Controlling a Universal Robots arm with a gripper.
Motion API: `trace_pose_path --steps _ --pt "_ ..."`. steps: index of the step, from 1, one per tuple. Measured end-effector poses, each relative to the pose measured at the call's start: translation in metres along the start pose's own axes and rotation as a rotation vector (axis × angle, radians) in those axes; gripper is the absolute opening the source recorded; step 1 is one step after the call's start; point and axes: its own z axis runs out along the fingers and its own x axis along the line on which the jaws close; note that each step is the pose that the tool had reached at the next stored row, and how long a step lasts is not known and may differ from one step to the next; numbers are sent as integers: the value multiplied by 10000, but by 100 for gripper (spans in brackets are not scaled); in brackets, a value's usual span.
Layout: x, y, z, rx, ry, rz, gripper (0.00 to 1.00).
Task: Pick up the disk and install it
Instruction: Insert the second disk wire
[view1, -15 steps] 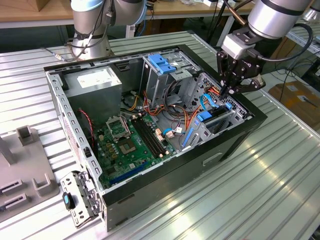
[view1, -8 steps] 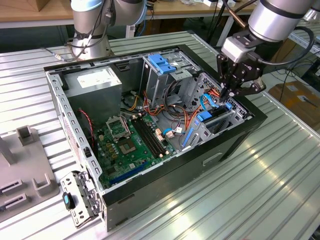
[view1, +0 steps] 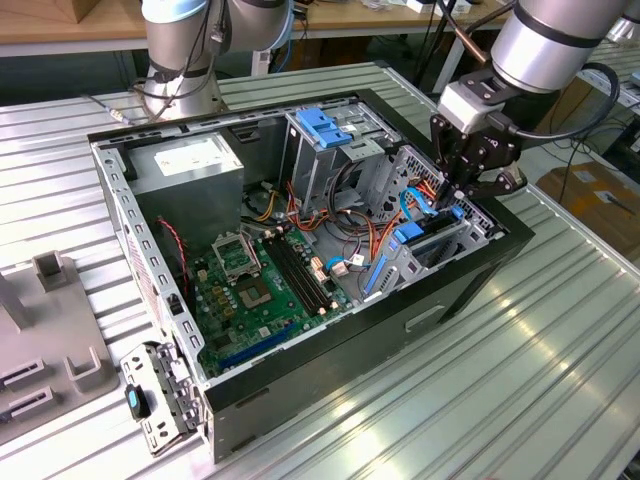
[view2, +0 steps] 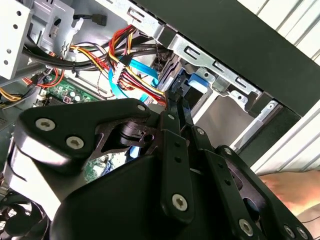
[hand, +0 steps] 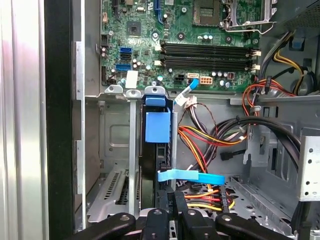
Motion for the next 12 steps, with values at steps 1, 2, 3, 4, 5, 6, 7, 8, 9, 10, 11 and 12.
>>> trace_pose_path --steps 1,2,3,4,5,6,7,8,9,10,11,12 --pt "0 0 1 0 -2 2 16" --pt "2 1 9 2 -1 54 16" --pt "9 1 18 8 14 205 16" --pt "17 2 25 11 18 268 16" --pt "30 3 28 11 18 282 16" --pt "36 5 29 11 17 285 16" --pt "38 10 29 12 15 286 16" --pt "38 14 29 12 14 285 16" --pt "39 17 30 12 13 283 16" --pt "38 23 35 12 11 283 16" --pt "38 24 40 12 11 282 16" --pt "39 24 46 12 10 282 16"
